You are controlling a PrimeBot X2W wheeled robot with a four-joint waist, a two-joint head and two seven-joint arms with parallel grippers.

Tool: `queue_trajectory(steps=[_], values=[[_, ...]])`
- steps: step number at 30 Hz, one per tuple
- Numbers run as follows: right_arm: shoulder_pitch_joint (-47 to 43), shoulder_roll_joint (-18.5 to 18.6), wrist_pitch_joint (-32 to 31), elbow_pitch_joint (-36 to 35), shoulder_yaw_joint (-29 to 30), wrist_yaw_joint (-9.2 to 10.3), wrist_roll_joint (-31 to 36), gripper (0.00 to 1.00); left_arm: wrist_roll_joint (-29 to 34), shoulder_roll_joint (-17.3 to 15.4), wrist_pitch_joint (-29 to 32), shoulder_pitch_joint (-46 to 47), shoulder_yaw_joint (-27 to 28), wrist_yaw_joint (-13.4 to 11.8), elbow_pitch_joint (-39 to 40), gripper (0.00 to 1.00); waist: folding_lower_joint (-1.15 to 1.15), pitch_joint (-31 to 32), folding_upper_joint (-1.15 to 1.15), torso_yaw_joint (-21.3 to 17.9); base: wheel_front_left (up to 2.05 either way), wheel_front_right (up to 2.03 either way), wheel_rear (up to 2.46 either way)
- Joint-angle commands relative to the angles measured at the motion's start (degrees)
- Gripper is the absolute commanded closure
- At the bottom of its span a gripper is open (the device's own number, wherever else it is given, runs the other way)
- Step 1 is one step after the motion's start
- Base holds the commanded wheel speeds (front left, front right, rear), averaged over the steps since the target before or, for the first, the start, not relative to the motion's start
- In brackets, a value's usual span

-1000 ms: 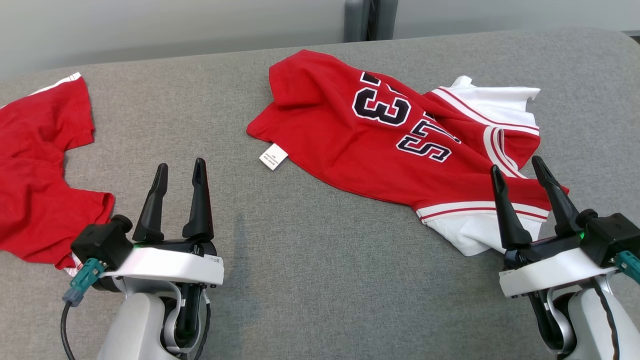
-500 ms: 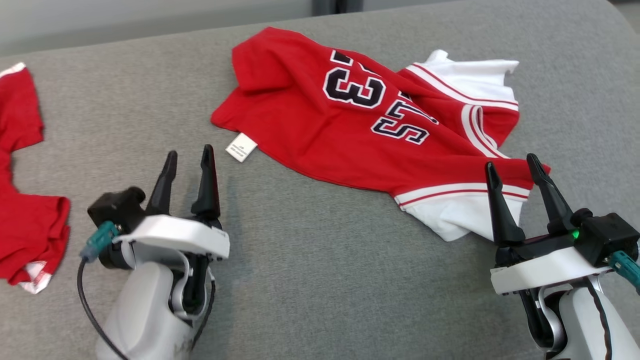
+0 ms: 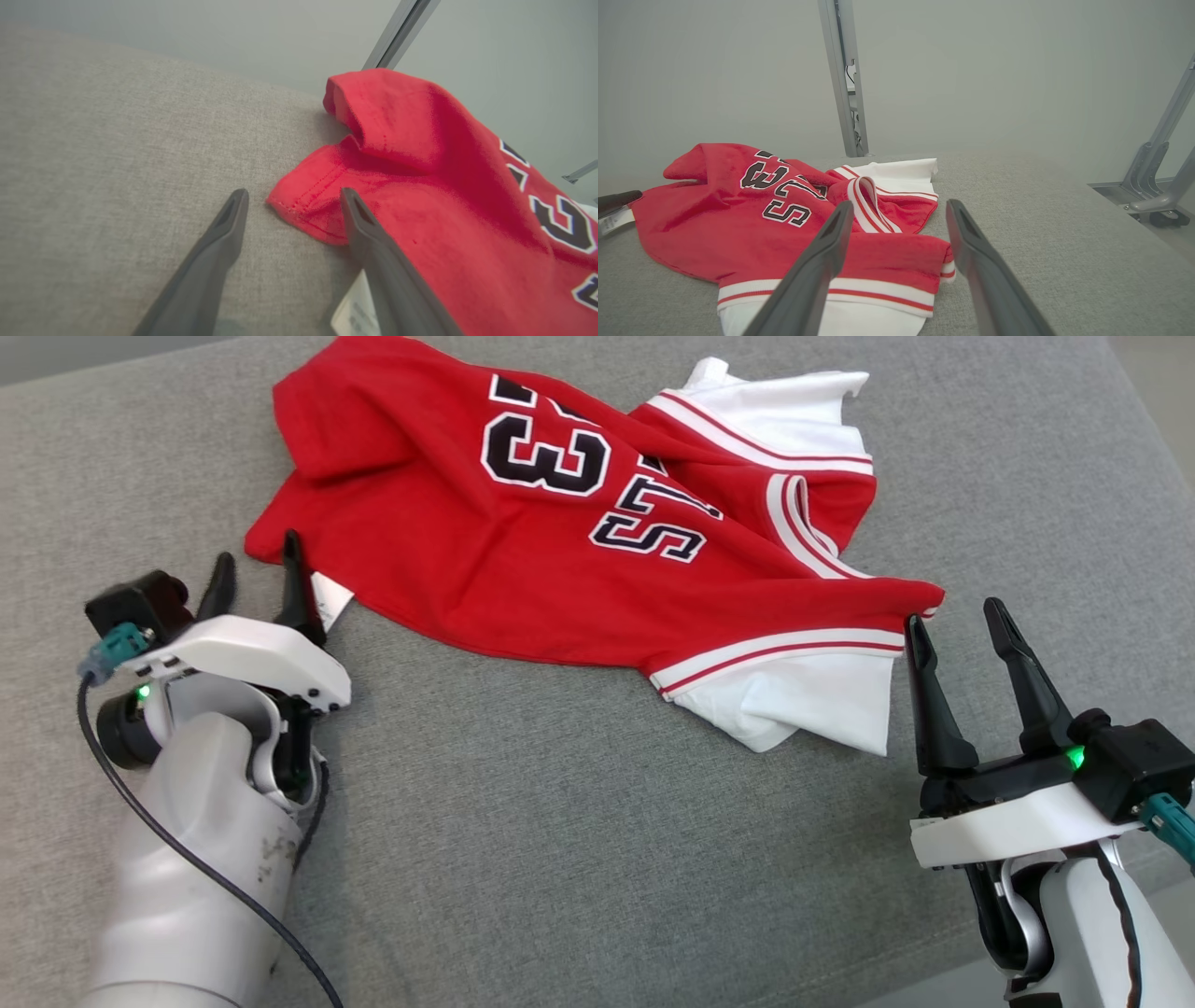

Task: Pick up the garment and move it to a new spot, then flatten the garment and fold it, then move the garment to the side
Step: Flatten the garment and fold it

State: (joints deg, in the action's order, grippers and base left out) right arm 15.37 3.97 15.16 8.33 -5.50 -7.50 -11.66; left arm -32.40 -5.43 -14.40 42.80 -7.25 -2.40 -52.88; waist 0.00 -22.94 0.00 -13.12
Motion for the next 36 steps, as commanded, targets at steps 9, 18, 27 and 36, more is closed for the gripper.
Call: queue_trajectory(steps=[9,18,27,36], values=[[0.2,-0.5,0.1,-0.5,1.0,0.02,0.5,0.0,-0.4,-1.1,0.6,4.0,-0.4,2.6,-9.6,1.0,0.0,-0.9,0.0,-0.6,0.0,0.0,0.0],[0.7,-0.6,0.1,0.1,1.4,0.02,1.1,0.0,-0.7,0.4,0.7,5.6,-2.3,6.5,-12.7,1.0,0.0,-0.1,0.0,1.8,0.0,0.0,0.0],[-0.8,-0.2,0.1,1.7,3.0,0.02,1.8,0.0,1.2,0.3,-0.7,1.4,-1.0,7.8,-2.8,1.0,0.0,4.3,0.0,6.9,0.0,0.0,0.0],[-2.2,0.1,0.2,4.4,5.7,0.02,2.2,0.0,3.3,0.0,1.1,-11.3,-5.0,9.2,8.5,1.0,0.0,10.0,0.0,13.9,0.0,0.0,0.0]])
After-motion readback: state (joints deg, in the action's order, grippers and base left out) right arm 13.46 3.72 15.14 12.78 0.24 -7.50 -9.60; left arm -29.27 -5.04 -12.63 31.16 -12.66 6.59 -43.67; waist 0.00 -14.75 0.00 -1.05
